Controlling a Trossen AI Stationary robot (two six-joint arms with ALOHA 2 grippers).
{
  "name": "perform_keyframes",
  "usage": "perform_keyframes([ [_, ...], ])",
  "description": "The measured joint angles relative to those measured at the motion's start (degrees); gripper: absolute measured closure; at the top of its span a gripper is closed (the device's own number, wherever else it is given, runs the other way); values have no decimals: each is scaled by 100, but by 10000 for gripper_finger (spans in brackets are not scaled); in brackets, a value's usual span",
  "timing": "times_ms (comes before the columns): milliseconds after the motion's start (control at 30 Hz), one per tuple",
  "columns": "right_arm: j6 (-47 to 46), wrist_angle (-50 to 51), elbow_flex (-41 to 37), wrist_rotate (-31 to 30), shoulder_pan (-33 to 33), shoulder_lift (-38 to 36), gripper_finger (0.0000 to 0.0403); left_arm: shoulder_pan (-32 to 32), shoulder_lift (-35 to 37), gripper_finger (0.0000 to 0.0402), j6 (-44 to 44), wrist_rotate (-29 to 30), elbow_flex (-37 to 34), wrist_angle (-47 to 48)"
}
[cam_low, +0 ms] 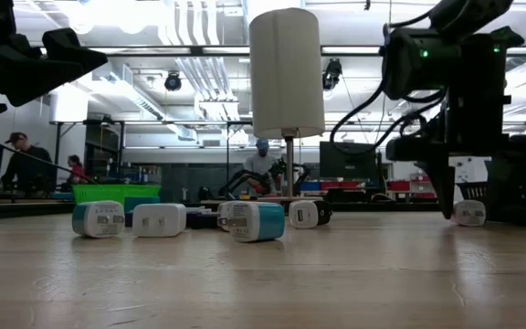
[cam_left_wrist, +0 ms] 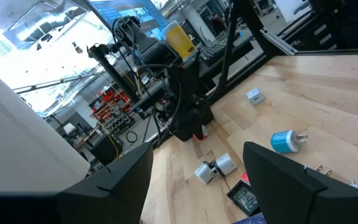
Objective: Pick & Place Office items
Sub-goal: Put the right pink charger adapter into the black bin
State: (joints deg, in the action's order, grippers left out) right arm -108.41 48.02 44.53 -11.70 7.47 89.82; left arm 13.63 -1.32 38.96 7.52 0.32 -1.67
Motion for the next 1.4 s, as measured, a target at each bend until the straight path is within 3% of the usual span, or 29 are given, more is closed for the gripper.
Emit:
perform_keyframes([
  [400, 90, -92, 4, 27, -62, 74, 192, 1, -2, 145, 0, -1, 0, 0],
  [867, 84, -103, 4, 19, -62, 68, 271, 1, 0, 145, -1, -1, 0, 0],
  [1400, 284, 249, 392, -166, -62, 45, 271, 1, 0, 145, 0, 0, 0, 0],
])
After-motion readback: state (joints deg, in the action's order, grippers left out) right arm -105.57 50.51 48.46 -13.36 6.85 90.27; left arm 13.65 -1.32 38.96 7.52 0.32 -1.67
